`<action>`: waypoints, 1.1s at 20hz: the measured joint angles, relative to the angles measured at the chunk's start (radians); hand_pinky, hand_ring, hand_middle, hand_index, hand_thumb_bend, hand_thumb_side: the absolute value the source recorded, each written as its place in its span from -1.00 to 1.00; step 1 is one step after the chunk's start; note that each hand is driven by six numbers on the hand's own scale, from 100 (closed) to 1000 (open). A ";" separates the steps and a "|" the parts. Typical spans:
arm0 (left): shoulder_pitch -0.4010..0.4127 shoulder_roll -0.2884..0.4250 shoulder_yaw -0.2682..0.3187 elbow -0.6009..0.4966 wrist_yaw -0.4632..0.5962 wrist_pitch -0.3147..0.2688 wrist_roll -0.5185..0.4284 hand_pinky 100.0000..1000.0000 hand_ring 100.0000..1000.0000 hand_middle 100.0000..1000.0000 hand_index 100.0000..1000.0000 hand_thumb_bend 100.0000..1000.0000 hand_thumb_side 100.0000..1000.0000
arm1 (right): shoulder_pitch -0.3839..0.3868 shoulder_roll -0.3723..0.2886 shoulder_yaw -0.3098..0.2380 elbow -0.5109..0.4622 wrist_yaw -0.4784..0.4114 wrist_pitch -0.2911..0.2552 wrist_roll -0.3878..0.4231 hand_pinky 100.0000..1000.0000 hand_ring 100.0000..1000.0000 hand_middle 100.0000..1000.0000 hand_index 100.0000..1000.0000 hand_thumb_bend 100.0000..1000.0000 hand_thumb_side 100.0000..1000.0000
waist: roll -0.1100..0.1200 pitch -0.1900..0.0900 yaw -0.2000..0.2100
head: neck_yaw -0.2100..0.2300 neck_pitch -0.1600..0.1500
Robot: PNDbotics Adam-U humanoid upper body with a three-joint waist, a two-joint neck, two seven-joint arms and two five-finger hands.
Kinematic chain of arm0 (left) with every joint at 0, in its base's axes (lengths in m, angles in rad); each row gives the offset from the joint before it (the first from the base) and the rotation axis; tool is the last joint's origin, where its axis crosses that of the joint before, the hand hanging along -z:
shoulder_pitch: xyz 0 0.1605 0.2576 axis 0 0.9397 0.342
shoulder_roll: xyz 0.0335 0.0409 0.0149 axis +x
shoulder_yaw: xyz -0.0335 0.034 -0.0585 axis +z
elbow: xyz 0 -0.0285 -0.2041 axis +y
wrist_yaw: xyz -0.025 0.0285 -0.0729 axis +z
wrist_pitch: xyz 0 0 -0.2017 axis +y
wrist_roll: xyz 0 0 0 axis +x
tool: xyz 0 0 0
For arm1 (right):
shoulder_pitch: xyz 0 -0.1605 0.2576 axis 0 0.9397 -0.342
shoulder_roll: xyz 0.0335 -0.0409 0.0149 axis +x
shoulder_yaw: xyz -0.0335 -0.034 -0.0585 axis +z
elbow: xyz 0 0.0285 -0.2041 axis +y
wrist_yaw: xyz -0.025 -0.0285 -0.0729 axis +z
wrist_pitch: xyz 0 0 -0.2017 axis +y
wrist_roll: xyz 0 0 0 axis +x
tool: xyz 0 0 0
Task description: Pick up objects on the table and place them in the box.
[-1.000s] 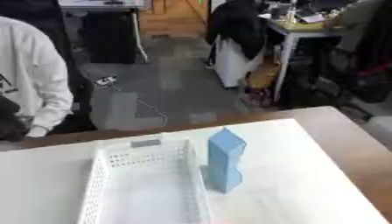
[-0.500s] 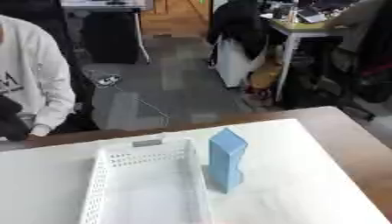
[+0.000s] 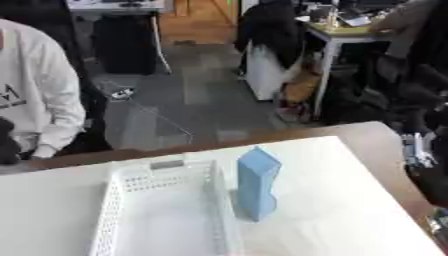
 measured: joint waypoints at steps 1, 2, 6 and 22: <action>0.000 0.000 0.000 0.000 0.000 0.000 -0.001 -0.10 -0.27 0.15 0.14 0.69 0.45 | -0.014 -0.007 0.008 0.001 0.016 0.017 0.018 0.40 0.73 0.96 0.27 -0.96 0.19 | 0.000 0.000 0.001 | -0.009 -0.003; 0.000 0.000 0.000 0.000 0.000 0.001 -0.002 -0.10 -0.27 0.15 0.14 0.69 0.45 | -0.033 -0.013 0.017 0.005 0.033 0.030 0.036 0.40 0.73 0.96 0.26 -0.96 0.20 | 0.000 0.001 0.001 | -0.018 -0.004; 0.000 -0.001 0.000 0.000 0.002 -0.001 -0.006 -0.11 -0.27 0.15 0.14 0.68 0.45 | -0.092 -0.031 0.052 0.044 0.099 0.047 0.097 0.46 0.75 0.96 0.13 -0.87 0.17 | 0.001 0.006 0.006 | -0.036 -0.006; -0.003 -0.010 -0.001 0.000 0.008 0.000 -0.008 -0.10 -0.26 0.15 0.14 0.68 0.45 | -0.212 -0.039 0.131 0.238 0.218 0.002 0.205 0.62 0.82 0.99 -0.12 -0.51 0.37 | 0.001 0.007 0.022 | -0.060 -0.008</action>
